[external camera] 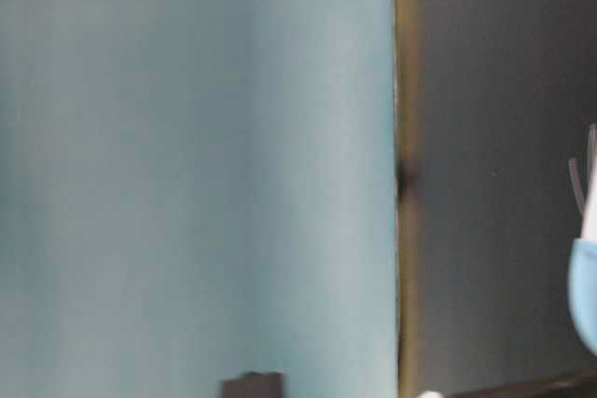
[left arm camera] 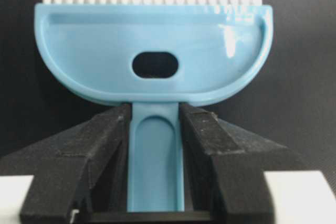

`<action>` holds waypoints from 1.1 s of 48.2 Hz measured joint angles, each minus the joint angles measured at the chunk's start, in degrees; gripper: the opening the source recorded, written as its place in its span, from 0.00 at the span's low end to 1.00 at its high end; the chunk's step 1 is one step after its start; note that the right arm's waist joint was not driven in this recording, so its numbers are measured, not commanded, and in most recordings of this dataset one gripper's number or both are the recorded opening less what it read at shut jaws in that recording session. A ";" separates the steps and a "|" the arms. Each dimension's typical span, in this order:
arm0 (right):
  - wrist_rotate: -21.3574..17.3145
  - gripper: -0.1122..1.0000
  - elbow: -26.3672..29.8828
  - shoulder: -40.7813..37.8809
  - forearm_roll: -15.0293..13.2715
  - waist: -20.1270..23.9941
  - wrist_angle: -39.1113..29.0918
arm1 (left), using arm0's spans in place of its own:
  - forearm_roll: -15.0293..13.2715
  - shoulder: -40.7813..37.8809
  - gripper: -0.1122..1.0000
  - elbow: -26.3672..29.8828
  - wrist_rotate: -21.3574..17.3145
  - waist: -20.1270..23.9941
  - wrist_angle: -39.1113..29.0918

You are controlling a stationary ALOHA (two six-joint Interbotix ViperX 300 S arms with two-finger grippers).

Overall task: Hold the dustpan with a person, while the left arm uses a hand brush to gather the screws into the dustpan.
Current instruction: 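Close the left gripper on the brush handle and lift the brush, then carry the brush right and lower bristles behind the screws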

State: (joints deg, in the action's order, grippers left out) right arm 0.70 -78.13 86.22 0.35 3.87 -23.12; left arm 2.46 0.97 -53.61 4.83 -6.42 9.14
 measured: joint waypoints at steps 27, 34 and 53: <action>-0.09 0.09 0.00 0.00 -0.09 0.00 0.00 | 0.00 8.17 0.37 9.40 -4.39 0.18 -23.55; 0.00 0.09 0.00 0.00 0.00 0.09 0.00 | 0.00 9.40 0.37 9.58 -3.78 0.18 -26.72; 0.00 0.09 0.09 0.00 -0.09 0.00 0.00 | 0.00 8.96 0.37 22.32 -4.66 0.35 -52.73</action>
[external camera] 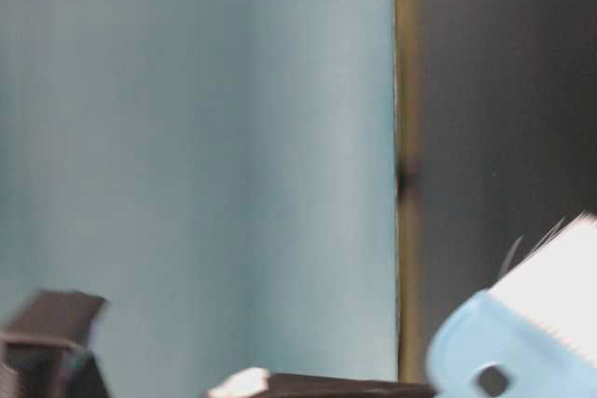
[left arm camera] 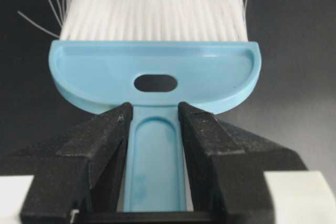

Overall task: Hold the dustpan with a person, while the left arm uses a hand brush to gather the screws into the dustpan.
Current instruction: 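Carry the brush right and lower bristles behind the screws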

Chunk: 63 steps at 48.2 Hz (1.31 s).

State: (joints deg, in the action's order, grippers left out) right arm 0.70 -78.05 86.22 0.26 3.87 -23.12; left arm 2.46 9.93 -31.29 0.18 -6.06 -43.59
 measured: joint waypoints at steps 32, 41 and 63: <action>-0.09 0.09 -0.09 0.00 0.00 0.00 0.00 | 0.00 -16.35 0.37 23.82 -11.34 2.64 -34.45; 0.00 0.09 -0.09 0.09 0.09 0.00 0.00 | 0.00 -20.92 0.37 28.92 -12.83 2.55 -35.51; 0.00 0.09 -0.09 0.09 0.00 0.00 0.00 | 0.09 -25.66 0.37 32.70 -13.80 1.76 -32.78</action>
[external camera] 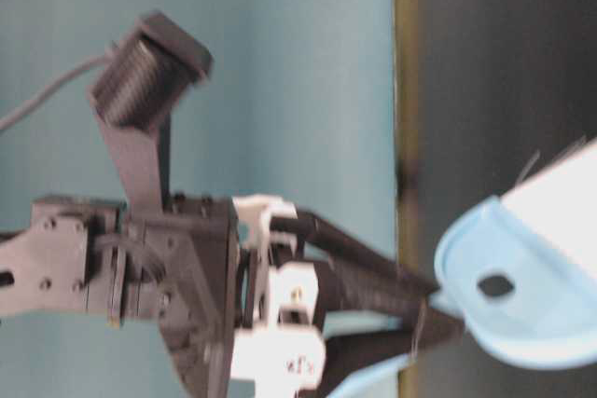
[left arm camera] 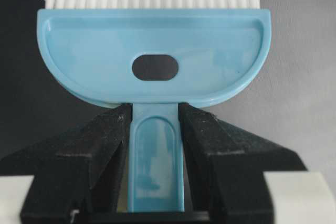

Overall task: Hold the dustpan with a person, while the left arm uses a hand brush to gather the screws into the dustpan.
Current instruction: 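Carry the brush right and lower bristles behind the screws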

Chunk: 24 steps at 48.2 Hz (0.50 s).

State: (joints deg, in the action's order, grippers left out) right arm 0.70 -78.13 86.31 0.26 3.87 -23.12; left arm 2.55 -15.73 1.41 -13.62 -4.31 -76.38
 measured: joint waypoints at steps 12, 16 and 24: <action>-0.09 0.09 0.00 0.00 0.00 0.00 0.00 | 0.00 -1.49 0.37 0.44 0.00 0.18 4.57; -0.09 0.09 0.00 0.00 0.00 0.00 0.00 | 0.00 -2.55 0.37 0.70 0.00 0.09 4.75; -0.09 0.09 0.00 0.00 0.00 0.00 0.00 | 0.00 -5.10 0.37 3.08 0.00 -0.26 4.75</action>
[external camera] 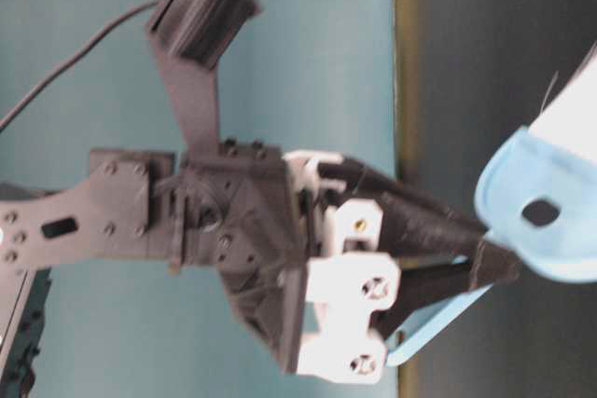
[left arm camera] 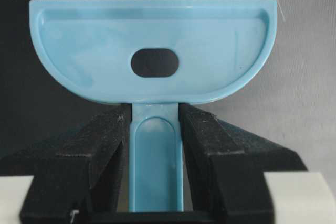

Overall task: Hold the dustpan with a person, while the left arm uses a hand brush to gather the screws into the dustpan.
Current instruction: 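Carry the brush right and lower bristles behind the screws, then sweep the brush rightward pushing the screws into the dustpan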

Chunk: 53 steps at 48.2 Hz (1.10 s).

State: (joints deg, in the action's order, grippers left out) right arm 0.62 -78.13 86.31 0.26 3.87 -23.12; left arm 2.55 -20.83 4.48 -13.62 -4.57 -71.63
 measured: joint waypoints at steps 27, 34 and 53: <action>0.09 0.09 0.00 0.00 0.00 0.00 0.00 | 0.00 -6.42 0.37 13.18 -0.09 -0.79 -3.96; 0.00 0.09 0.00 0.00 0.00 0.00 0.00 | 0.00 -8.70 0.37 19.16 -0.09 -0.70 -5.45; 0.09 0.09 0.00 0.00 0.09 0.09 0.00 | 0.18 -17.67 0.37 40.17 -0.18 -1.14 -8.79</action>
State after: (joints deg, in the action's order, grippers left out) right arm 0.70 -78.13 86.31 0.35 3.96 -23.12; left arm 2.72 -38.50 44.65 -13.80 -5.71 -80.42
